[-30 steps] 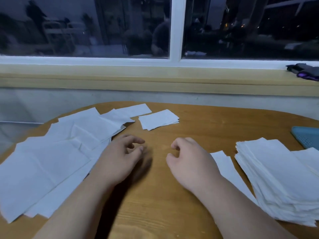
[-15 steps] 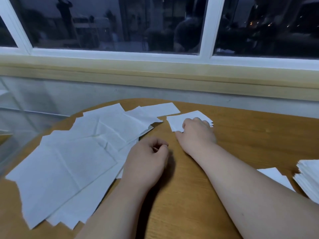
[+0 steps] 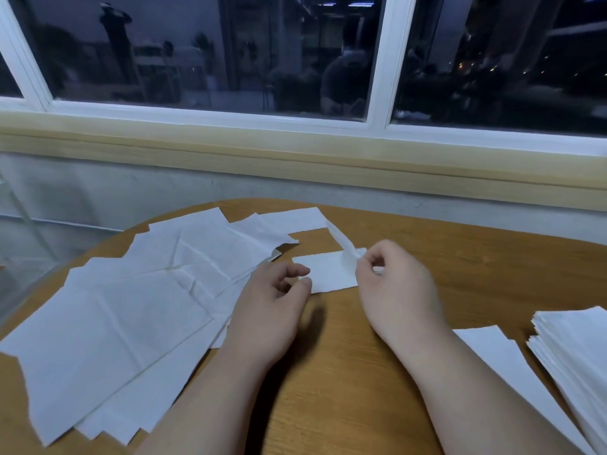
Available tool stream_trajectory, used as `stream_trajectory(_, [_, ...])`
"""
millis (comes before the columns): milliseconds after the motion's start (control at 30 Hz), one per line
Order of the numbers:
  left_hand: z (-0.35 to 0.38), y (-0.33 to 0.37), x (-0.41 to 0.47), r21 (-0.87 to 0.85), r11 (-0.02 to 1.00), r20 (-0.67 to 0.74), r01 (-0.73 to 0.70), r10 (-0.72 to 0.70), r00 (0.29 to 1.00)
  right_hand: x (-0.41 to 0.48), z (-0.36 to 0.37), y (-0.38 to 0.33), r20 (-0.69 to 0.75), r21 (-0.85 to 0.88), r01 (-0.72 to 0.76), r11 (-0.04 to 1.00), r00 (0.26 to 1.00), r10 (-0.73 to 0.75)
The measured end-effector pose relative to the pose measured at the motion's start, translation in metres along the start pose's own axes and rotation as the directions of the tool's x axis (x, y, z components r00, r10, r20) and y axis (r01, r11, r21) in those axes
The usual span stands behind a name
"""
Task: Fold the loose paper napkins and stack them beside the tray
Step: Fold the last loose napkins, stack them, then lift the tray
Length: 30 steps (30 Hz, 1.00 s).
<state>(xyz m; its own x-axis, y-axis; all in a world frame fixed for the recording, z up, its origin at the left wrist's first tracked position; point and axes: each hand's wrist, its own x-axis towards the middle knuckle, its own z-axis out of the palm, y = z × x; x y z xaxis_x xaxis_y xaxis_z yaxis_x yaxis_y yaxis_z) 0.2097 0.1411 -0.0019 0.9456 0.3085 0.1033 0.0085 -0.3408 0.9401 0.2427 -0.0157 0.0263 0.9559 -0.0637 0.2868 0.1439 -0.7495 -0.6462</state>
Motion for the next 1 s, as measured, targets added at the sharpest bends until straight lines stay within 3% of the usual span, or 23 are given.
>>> stream_trajectory(67, [0.0, 0.003, -0.003, -0.088, 0.996, 0.054, -0.02, 0.024, 0.998, -0.016, -0.011, 0.002, -0.017, 0.22, -0.051, 0.974, 0.998, 0.056])
stream_trajectory(133, [0.0, 0.005, -0.006, -0.142, 0.99, 0.13, -0.017, 0.035, 0.991, -0.028, -0.017, 0.006, 0.012, 0.472, -0.133, 0.872, 0.99, 0.144])
stream_trajectory(233, [-0.001, 0.002, -0.007, -0.209, 0.978, 0.277, -0.019, 0.078, 0.958, -0.037, -0.019, 0.009, 0.114, 0.818, -0.212, 0.534, 0.971, 0.21])
stream_trajectory(367, [0.001, 0.001, -0.007, -0.323, 0.946, 0.367, 0.007, 0.119, 0.923, -0.037, -0.021, 0.007, 0.207, 0.947, -0.249, 0.202, 0.956, 0.206])
stream_trajectory(500, [0.003, 0.004, -0.004, -0.518, 0.848, 0.403, 0.113, 0.125, 0.907, -0.033, -0.025, 0.006, 0.315, 0.946, -0.322, 0.012, 0.931, 0.184])
stream_trajectory(667, [0.001, 0.006, -0.003, -0.669, 0.725, 0.396, 0.166, 0.159, 0.905, -0.032, -0.022, 0.007, 0.405, 0.914, -0.398, -0.078, 0.899, 0.165])
stream_trajectory(833, [0.0, 0.011, -0.005, -0.662, 0.74, 0.29, 0.117, 0.11, 0.951, -0.03, -0.018, 0.008, 0.427, 0.903, -0.412, -0.12, 0.891, 0.152])
stream_trajectory(933, [-0.002, 0.012, -0.005, -0.645, 0.754, 0.292, 0.126, 0.09, 0.952, -0.032, -0.016, 0.008, 0.457, 0.889, -0.455, -0.05, 0.879, 0.136])
stream_trajectory(1000, [-0.006, 0.009, -0.003, -0.564, 0.816, 0.331, 0.13, 0.079, 0.94, -0.034, -0.014, 0.007, 0.442, 0.887, -0.458, 0.058, 0.879, 0.18])
